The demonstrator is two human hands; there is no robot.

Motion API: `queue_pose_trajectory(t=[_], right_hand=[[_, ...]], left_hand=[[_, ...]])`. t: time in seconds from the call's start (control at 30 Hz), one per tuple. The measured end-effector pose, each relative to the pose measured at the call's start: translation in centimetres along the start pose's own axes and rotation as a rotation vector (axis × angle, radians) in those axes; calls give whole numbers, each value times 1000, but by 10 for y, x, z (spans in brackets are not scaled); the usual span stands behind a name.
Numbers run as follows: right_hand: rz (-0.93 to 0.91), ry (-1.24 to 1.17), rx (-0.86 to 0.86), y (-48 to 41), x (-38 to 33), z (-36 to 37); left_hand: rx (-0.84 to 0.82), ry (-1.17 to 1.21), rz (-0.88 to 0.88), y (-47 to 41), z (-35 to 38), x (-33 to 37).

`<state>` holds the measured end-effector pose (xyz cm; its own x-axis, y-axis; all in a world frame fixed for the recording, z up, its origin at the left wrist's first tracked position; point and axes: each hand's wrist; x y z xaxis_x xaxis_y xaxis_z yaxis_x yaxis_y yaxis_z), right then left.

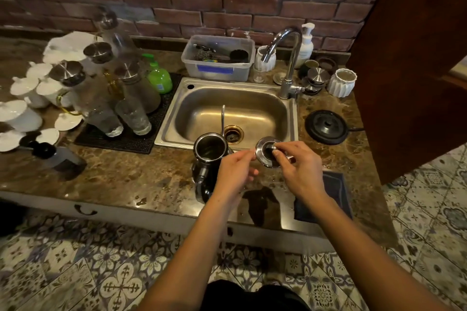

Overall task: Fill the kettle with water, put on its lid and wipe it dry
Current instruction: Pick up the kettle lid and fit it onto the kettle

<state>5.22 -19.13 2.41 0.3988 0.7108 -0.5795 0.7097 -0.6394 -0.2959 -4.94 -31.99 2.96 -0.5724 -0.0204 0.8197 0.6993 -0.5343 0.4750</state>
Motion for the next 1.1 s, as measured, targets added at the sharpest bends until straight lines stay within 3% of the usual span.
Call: queue_pose_trajectory(t=[0.53,1.1], right_hand=[[-105,11,-45,-3,-85,36],[-150,89,-251,-36,-104,81]], left_hand=[[48,3,185,17,-81,29],[153,-14,144,-4,-108,38]])
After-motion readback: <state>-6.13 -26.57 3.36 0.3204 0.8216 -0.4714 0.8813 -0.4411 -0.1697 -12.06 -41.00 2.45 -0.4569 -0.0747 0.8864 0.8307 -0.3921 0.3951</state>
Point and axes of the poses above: each hand's wrist, its own y-axis away from the middle knuckle, its own z-axis out of the palm, x = y × z, and after that the axes turned 12 degrees about y, right-handed
